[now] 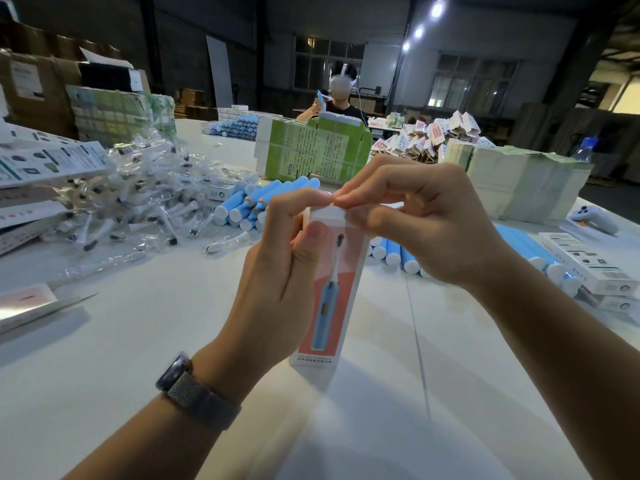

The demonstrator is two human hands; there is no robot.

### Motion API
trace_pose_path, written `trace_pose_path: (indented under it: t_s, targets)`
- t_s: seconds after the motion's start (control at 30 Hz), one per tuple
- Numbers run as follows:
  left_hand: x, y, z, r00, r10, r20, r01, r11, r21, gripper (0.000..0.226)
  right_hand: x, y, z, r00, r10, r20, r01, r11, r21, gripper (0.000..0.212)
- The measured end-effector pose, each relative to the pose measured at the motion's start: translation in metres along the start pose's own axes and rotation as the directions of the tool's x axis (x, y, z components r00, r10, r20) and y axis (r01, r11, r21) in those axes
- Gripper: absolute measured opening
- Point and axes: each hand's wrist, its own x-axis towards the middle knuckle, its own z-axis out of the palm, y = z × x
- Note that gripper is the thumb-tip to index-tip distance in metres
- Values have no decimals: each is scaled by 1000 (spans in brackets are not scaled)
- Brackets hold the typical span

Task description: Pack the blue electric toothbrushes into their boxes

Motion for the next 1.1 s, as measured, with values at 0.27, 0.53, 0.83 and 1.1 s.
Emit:
trace_pose_path:
  t_s: [0.27,0.53,0.83,1.1]
  targets:
    - [1,1,-1,999,-36,-14,35,998,-42,14,-6,4,6,1000,-29,1,29,998,-62,22]
    - [0,-1,0,996,-86,7,86,992,-93,13,-12,15,16,996,-13,-92,10,999,-34,21]
    - [-1,-5,-3,991,-110,79,114,992,-51,47,-12,21,23,987,101,-127,-80,985,156,24]
    - [2,-16,-5,992,-128,5,128,992,12,58,-30,27,48,950,296,98,-310,931,190,101]
